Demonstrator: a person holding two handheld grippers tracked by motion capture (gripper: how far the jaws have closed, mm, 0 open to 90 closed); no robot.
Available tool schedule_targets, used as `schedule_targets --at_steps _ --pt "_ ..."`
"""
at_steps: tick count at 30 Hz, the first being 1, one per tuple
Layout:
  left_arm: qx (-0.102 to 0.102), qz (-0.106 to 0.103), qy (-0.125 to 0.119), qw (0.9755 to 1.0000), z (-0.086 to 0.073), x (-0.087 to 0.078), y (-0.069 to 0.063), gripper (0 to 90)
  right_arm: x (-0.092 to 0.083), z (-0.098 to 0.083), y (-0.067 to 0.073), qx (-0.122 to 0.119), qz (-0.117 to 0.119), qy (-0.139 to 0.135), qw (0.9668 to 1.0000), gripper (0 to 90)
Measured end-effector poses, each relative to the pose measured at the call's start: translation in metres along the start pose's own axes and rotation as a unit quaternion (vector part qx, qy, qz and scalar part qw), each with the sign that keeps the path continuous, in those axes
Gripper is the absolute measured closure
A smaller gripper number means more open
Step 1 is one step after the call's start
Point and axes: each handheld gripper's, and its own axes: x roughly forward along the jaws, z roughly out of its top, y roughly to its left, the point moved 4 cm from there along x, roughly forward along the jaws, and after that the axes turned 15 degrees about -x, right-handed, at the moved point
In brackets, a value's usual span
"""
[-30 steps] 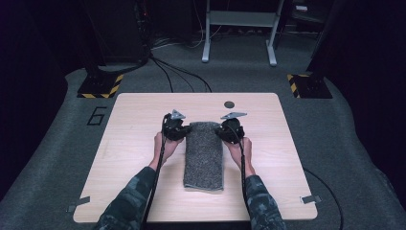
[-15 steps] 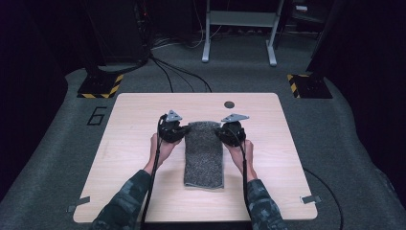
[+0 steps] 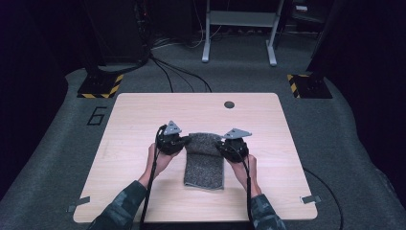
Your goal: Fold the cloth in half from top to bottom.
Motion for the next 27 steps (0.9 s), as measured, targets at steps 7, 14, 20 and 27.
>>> schedule_targets --at_steps 7,14,20,27 --pt "-0.002 -0.015 0.021 0.9997 -0.018 0.0 -0.007 86.1 -0.006 -0.016 0.015 0.007 0.003 0.006 1.0 82.8" --pt "-0.014 -0.027 0.041 0.9987 -0.037 0.004 -0.013 84.6 -0.01 -0.034 0.024 0.004 0.003 0.024 0.9997 79.5" --pt "-0.02 -0.046 0.056 0.9972 -0.05 0.003 -0.016 76.8 -0.019 -0.043 0.027 0.007 0.007 0.023 0.9997 74.0" --pt "-0.023 -0.072 0.081 0.9939 -0.062 -0.009 -0.021 59.5 -0.037 -0.048 0.038 0.013 0.024 0.006 0.9996 63.3"
